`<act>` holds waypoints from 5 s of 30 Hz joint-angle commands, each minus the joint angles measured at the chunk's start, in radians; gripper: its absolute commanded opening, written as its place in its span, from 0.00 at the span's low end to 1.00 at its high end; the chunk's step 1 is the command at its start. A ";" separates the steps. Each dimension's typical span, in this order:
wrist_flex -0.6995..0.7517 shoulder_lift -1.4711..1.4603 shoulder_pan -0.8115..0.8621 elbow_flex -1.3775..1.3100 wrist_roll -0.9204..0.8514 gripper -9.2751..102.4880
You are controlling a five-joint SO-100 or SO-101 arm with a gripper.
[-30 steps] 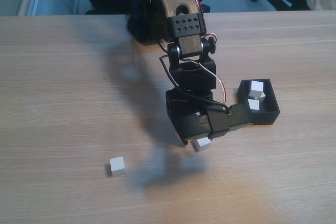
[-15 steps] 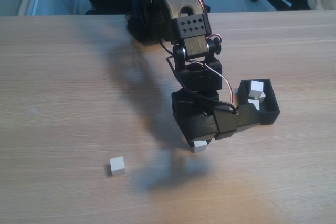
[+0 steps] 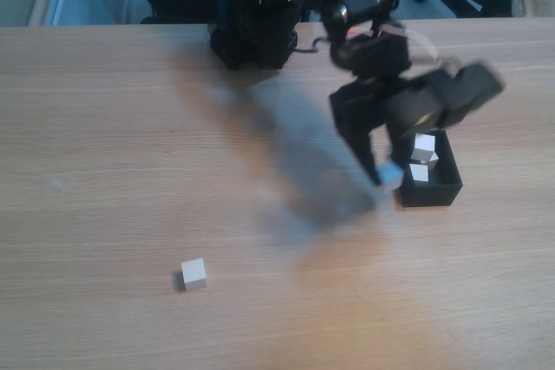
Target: Pick blocks and place them in the box.
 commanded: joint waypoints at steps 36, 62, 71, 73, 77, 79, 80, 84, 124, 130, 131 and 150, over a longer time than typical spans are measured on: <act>0.106 -0.018 -0.052 -0.184 -0.008 0.18; 0.101 -0.014 0.644 -0.048 -0.215 0.34; 0.114 -0.196 0.758 -0.221 -0.284 0.34; 0.115 -0.222 0.778 -0.242 -0.305 0.34; 0.115 -0.287 0.811 -0.302 -0.330 0.34; 0.117 -0.324 0.821 -0.336 -0.344 0.34; 0.117 -0.342 0.822 -0.354 -0.348 0.34; 0.143 -0.426 0.816 -0.446 -0.348 0.34; 0.227 -0.798 0.785 -0.856 -0.448 0.25; 0.230 -0.798 0.769 -0.864 -0.446 0.18; 0.230 -0.795 0.764 -0.864 -0.445 0.17; 0.183 -0.293 0.568 -0.397 -0.351 0.11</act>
